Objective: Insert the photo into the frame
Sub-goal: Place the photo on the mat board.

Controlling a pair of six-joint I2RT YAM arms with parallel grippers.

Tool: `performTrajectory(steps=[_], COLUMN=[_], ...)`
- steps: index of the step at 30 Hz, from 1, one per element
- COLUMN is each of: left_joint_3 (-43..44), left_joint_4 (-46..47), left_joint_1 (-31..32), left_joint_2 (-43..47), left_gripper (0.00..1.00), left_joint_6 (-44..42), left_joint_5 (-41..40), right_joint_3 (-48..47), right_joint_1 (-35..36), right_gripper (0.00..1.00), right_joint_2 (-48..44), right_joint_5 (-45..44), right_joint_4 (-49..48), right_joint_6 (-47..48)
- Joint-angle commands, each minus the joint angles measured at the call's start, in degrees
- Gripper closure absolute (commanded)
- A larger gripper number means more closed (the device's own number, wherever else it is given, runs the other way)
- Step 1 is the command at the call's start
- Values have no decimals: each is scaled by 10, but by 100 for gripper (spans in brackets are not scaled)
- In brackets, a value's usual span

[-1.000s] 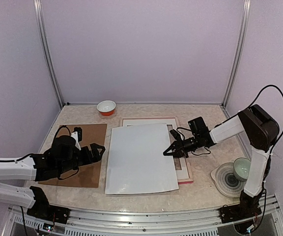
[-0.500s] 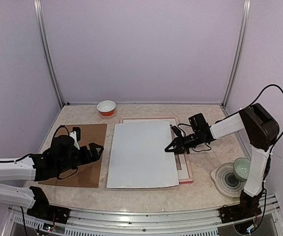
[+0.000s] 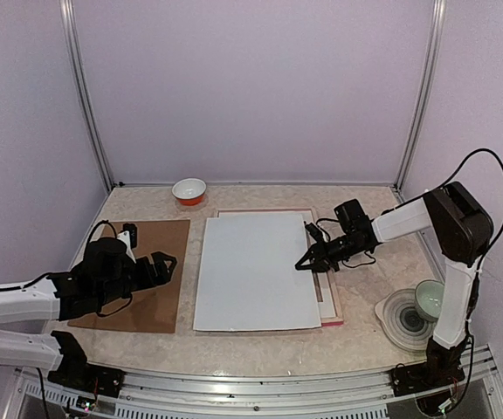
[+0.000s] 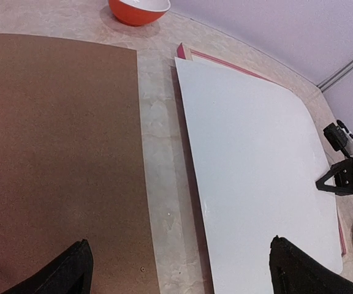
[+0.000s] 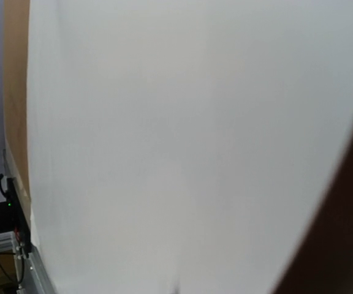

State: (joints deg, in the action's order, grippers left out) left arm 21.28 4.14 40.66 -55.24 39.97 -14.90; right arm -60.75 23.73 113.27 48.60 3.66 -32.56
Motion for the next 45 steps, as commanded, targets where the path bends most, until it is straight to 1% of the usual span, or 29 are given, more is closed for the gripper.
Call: performTrajectory(steps=[1,9,30,38,45], left_joint_3=[23,26,7,3,3], left_joint_4=[-30,-36,-24,-20,-19], left_joint_1=[-18,-30,-30,-30,-30], left_joint_2=[13,22,21,19,18], left_gripper=[1,1,1,1,1], left_joint_6=[-36,-36,-24,-23,-23], left_joint_5=[3,4,12,14,14], right_joint_3=[-22,-34,-76,-87,-94], right_joint_1=[-8,-12,-24,-25,-25], right_gripper=[100,100,100,100,100], right_joint_2=[9,7,11,15,15], right_joint_5=[-16,-26,-66,-73,-61], right_joint_4=[28,45,106,127,146], right_joint_6=[23,34,91,112,130])
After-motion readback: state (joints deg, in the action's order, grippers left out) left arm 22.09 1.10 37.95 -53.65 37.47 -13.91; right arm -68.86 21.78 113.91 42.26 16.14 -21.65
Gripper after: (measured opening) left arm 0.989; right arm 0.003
